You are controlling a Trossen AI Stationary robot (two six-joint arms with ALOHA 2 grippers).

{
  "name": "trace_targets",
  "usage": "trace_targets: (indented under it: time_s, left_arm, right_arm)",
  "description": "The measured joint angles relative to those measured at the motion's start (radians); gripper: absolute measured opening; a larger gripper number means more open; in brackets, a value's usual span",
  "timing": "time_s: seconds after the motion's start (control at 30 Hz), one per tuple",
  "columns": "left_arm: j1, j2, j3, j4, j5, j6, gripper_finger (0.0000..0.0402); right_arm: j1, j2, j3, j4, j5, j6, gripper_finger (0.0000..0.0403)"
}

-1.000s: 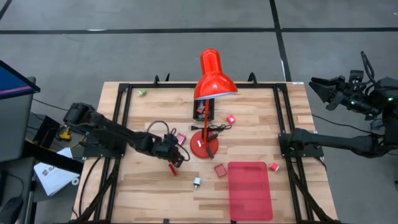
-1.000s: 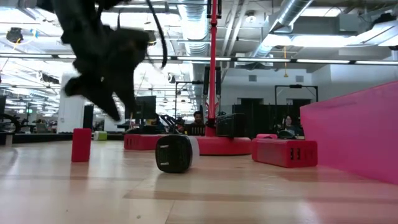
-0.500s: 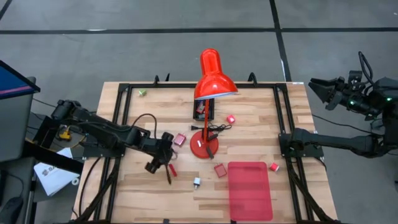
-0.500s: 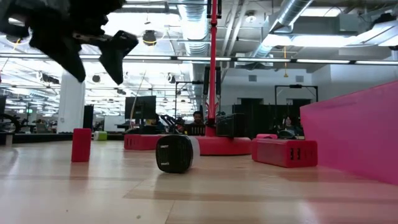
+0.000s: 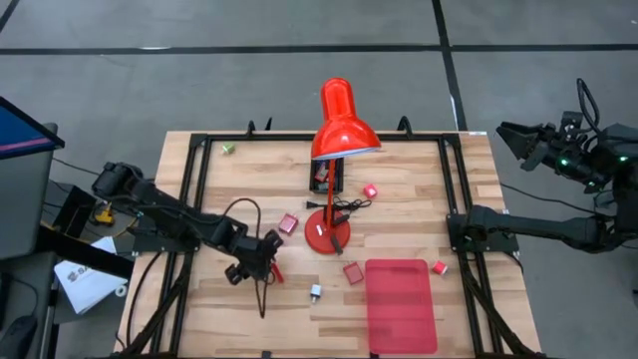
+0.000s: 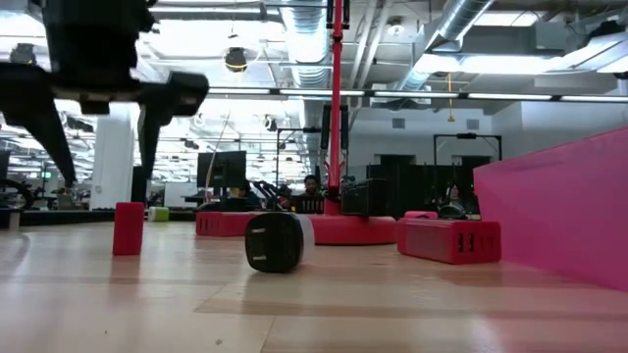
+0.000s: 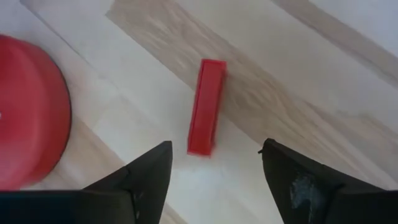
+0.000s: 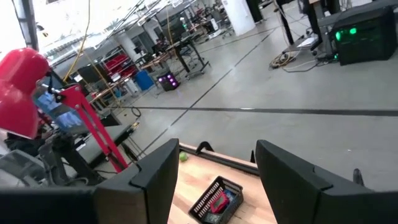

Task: Pick & Place Office items
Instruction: Put the red digital timer into the black bin

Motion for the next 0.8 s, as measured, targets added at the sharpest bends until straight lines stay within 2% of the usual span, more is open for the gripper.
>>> trace_targets:
  time_s: [0.27, 0.8]
  left_arm:
    - [0.005, 0.015, -0.06, 0.148, -0.032, -0.006, 0.0223]
    - [0.035, 0.015, -0.127, 0.224, -0.025, -0.007, 0.0223]
  right_arm:
    - [0.0, 0.0, 0.0, 0.0, 0.016, 0.019, 0.0207]
    - [0.0, 0.0, 0.0, -0.007, 0.016, 0.018, 0.0207]
